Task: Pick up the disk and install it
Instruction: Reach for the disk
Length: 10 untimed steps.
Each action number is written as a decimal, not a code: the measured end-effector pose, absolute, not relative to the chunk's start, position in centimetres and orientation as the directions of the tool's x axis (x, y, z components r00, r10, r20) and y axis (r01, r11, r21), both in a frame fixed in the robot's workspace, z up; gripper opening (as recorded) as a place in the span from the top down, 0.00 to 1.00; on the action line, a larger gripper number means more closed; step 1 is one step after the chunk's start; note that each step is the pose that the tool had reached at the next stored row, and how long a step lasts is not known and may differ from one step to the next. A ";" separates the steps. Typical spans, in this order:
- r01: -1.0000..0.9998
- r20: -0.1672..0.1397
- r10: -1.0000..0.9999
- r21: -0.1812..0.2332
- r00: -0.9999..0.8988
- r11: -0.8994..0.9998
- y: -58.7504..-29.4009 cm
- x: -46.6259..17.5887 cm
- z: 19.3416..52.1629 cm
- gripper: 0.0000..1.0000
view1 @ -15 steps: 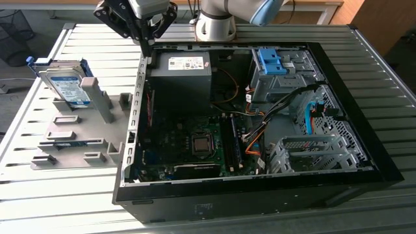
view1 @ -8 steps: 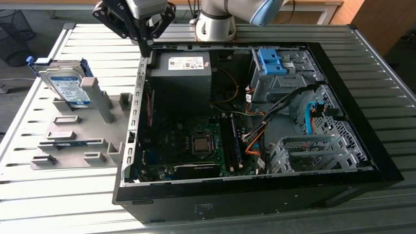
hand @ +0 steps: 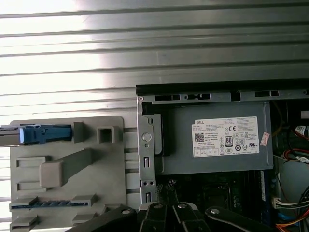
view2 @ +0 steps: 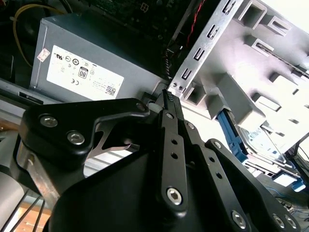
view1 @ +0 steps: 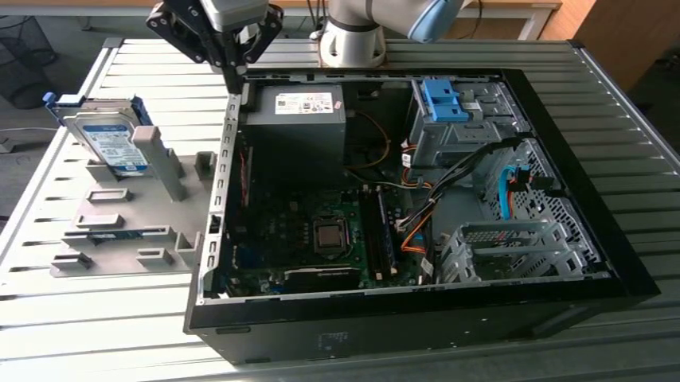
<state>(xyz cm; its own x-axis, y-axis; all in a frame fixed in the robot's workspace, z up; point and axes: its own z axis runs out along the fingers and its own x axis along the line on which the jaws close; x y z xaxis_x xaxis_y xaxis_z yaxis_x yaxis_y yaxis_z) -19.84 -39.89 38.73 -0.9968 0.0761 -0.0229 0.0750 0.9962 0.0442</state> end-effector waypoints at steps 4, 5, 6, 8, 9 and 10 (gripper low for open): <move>0.075 -0.023 0.076 0.044 -0.997 0.996 -39.9 -20.0 38.7 0.89; 0.075 -0.023 0.076 0.044 -0.997 0.996 -39.9 -20.1 38.7 0.89; 0.075 -0.023 0.076 0.044 -0.997 0.996 -39.9 -20.2 38.7 0.89; 0.075 -0.023 0.076 0.044 -0.997 0.996 -39.9 -20.5 38.7 0.89; 0.075 -0.023 0.076 0.044 -0.997 0.996 -39.9 -20.6 38.7 0.89; 0.075 -0.023 0.076 0.044 -0.997 0.996 -39.8 -20.7 38.6 0.89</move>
<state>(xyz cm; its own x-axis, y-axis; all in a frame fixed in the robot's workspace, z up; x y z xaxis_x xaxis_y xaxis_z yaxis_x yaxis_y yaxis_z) -20.72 -39.82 38.65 -0.9968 0.0763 -0.0229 0.0752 0.9962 0.0443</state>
